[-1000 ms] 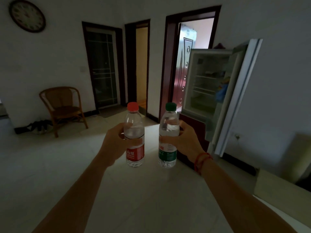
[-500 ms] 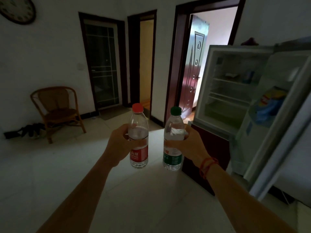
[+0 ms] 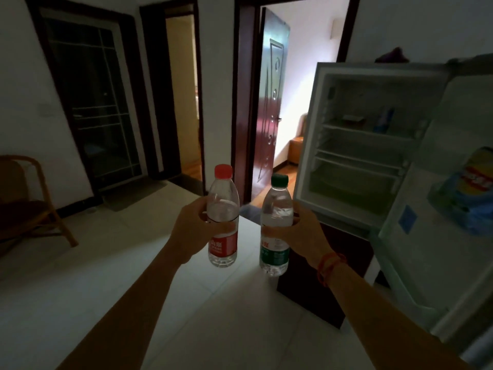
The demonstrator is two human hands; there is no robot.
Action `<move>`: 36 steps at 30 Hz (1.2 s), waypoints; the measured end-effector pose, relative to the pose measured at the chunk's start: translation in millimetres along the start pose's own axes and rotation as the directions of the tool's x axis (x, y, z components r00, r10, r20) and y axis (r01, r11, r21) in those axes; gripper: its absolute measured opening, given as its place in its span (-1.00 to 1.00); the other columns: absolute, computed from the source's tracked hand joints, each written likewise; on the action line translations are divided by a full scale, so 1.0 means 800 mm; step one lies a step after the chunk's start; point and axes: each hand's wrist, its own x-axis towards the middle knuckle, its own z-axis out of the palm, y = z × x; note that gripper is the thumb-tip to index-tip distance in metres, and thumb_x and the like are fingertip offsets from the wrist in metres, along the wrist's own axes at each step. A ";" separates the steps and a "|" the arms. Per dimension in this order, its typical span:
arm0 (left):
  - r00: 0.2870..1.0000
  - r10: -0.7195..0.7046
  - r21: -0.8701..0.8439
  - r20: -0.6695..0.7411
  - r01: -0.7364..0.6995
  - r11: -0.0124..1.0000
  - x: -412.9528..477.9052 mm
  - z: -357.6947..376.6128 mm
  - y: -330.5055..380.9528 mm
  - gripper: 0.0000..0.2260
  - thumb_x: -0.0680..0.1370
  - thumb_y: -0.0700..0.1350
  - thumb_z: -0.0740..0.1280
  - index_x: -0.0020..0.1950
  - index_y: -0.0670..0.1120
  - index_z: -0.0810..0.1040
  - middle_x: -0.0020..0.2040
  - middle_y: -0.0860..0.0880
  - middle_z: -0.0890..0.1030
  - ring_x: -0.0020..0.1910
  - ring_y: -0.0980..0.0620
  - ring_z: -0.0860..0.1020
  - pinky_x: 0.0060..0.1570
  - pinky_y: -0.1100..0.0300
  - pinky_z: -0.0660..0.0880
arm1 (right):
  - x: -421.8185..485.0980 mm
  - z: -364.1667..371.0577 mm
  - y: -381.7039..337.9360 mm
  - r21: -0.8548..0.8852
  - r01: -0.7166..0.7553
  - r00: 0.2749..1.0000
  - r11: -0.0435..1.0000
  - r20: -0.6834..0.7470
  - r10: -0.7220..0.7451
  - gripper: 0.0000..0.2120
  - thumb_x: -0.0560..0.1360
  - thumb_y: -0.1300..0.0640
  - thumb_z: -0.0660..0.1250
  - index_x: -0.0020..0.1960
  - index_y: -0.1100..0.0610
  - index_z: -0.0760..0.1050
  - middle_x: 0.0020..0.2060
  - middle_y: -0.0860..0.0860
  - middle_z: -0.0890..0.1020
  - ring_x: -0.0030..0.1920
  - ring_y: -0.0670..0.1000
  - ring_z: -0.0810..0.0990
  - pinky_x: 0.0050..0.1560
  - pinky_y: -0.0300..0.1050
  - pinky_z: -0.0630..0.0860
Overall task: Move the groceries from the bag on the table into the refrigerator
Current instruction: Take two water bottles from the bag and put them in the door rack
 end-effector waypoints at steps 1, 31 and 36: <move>1.000 0.009 0.002 0.013 -0.009 1.000 0.023 0.004 -0.008 -0.59 0.39 -0.14 0.53 0.20 -0.07 0.53 -0.03 0.09 0.62 -0.09 0.26 0.58 -0.24 0.49 0.45 | 0.018 0.002 0.005 0.005 -0.009 1.000 1.000 -0.021 0.009 -0.43 0.27 0.06 0.62 0.22 0.06 0.50 0.02 -0.02 0.67 0.04 0.02 0.67 0.13 0.14 0.61; 0.866 0.119 -0.231 0.486 -0.004 0.973 0.637 0.354 -0.109 -0.51 0.32 -0.28 0.57 0.20 -0.07 0.55 0.06 0.00 0.67 0.04 0.01 0.64 0.05 0.04 0.58 | 0.486 -0.199 0.221 0.095 -0.281 0.863 0.955 -0.411 0.295 -0.53 0.28 0.20 0.60 0.10 -0.07 0.52 -0.03 -0.10 0.67 -0.01 -0.10 0.66 0.05 -0.04 0.61; 0.728 0.233 -0.321 0.644 -0.020 0.947 0.685 0.444 -0.092 -0.55 0.34 -0.27 0.55 0.13 0.08 0.56 0.02 0.05 0.67 0.03 0.09 0.63 0.03 0.09 0.54 | 0.490 -0.239 0.246 0.057 -0.343 0.756 0.937 -0.575 0.312 -0.52 0.29 0.20 0.60 0.08 -0.10 0.49 -0.04 -0.09 0.66 -0.05 -0.17 0.64 -0.05 -0.21 0.58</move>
